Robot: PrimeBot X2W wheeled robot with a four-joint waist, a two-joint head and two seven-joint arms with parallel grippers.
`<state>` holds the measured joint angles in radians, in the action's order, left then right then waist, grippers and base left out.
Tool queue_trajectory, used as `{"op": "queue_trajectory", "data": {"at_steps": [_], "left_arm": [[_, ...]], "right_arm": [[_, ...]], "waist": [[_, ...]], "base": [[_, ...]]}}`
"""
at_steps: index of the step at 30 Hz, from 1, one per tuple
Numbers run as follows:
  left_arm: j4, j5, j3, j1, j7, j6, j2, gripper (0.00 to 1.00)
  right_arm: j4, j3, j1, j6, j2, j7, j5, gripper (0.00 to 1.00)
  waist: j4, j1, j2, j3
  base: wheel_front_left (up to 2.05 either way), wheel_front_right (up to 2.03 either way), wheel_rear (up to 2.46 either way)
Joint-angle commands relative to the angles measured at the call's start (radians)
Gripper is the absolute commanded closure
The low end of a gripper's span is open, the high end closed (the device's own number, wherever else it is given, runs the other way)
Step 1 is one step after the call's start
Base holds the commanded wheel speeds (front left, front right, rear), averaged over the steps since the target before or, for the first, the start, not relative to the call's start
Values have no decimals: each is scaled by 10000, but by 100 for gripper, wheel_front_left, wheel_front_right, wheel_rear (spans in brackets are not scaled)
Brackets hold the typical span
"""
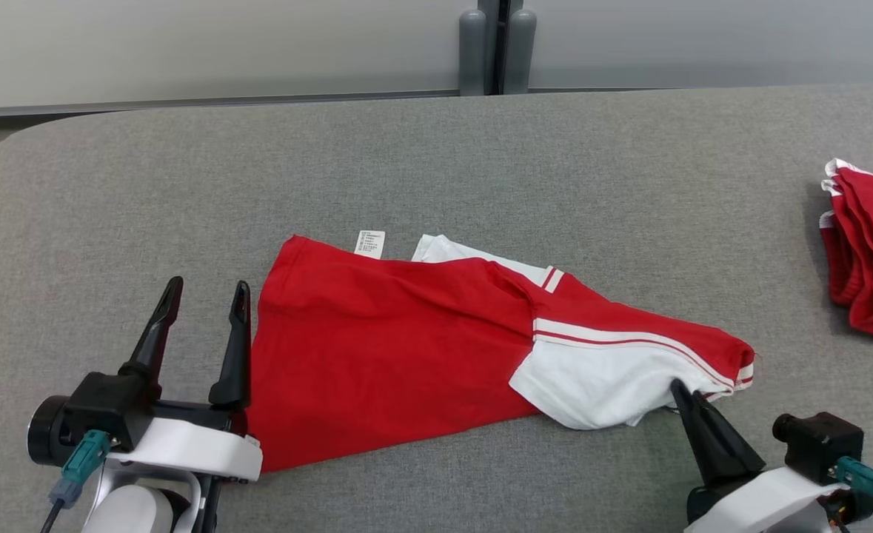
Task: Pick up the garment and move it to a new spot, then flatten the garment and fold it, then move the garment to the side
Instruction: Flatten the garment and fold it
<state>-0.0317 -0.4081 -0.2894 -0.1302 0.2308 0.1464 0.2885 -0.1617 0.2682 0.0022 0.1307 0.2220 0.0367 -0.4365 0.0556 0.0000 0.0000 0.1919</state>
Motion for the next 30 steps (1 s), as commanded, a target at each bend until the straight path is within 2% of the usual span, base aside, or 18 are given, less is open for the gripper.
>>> {"op": "queue_trajectory", "data": {"at_steps": [1,2,6,11,18,23,24,25,26,27,30], "left_arm": [[-30,-45,70,-98,67,0,63,0],[-54,-66,102,-65,87,20,77,0],[-58,-48,133,-61,118,46,106,0],[68,-16,99,-309,119,65,99,0],[143,63,-2,-810,159,-10,-31,0],[-58,149,-90,-1332,238,-108,-223,0],[-95,150,-101,-1429,256,-144,-272,0],[-152,170,-110,-1518,261,-135,-313,0],[-205,189,-112,-1577,274,-180,-334,0],[-275,203,-109,-1624,274,-211,-350,0],[-413,234,-53,-1739,314,-242,-387,0]], "right_arm": [[294,-53,140,0,99,19,-11,100],[842,-214,208,0,179,-86,65,100],[1747,-709,274,0,196,-342,222,100],[2223,-1225,-219,0,267,-688,332,100],[1719,-1606,-1408,2,479,-821,129,100],[510,-1588,-2485,0,653,-700,-233,100],[285,-1580,-2695,0,701,-583,-193,91],[89,-1551,-2887,0,662,-430,-272,63],[-127,-1496,-3027,0,647,-335,-301,26],[-306,-1429,-3133,0,669,-207,-299,0],[-561,-1388,-3381,0,700,281,-138,0]], "waist": [[-68,0,0,-48],[-150,0,0,-107],[-234,0,0,-171],[-177,0,0,103],[146,0,0,969],[341,0,0,1609],[358,0,0,1719],[363,0,0,1791],[359,0,0,1847],[349,0,0,1875],[266,0,0,1888]], "base": [[0,0,0],[0,0,0],[0,0,0],[0,0,0],[0,0,0],[0,0,0],[0,0,0],[0,0,0],[0,0,0],[0,0,0],[0,0,0]]}}
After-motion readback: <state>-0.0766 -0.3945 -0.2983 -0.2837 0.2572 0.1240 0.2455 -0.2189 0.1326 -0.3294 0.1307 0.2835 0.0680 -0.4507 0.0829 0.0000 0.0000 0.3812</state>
